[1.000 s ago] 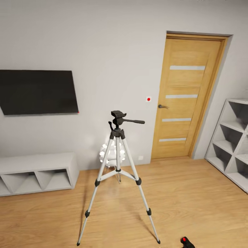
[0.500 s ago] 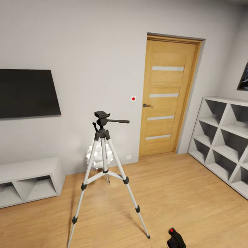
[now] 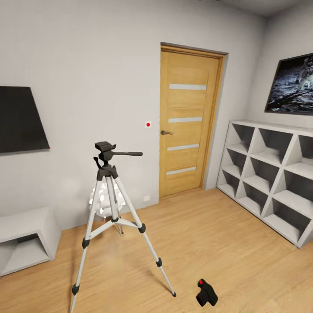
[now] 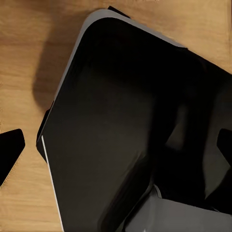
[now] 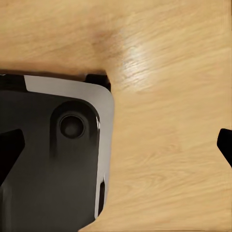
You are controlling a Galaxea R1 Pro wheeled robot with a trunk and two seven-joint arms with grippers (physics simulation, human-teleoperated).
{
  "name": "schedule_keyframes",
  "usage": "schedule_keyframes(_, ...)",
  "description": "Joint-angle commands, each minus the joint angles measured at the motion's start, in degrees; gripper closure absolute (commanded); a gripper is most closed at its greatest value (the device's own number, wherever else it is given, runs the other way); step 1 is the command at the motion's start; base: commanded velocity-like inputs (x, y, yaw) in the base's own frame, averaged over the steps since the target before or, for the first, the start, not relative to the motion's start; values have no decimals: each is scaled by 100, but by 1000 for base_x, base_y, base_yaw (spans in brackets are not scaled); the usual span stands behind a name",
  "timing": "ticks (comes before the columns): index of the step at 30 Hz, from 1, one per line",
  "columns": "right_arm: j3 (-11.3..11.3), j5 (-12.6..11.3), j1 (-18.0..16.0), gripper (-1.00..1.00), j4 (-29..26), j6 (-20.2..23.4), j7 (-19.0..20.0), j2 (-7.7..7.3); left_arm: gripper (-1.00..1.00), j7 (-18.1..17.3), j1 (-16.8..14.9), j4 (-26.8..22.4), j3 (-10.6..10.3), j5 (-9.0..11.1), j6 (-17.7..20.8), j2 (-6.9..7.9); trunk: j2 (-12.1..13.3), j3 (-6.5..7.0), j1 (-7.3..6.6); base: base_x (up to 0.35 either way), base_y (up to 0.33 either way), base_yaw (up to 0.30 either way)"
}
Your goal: Attach the digital camera to the camera tripod in the bedroom.
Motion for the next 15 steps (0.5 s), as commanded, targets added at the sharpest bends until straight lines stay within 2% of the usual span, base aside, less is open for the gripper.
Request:
schedule_keyframes(1, 0, 37, -10, -100, 18, -23, 11, -1, -100, 0, 4, -11, 3, 26, -8, 0, -4, -6, 1, 0, 0, -289)
schedule_keyframes(15, 7, 46, -10, -100, 18, -13, -11, -27, -100, 0, 4, -11, 3, 29, -8, -3, -4, -6, 1, 0, 0, -289)
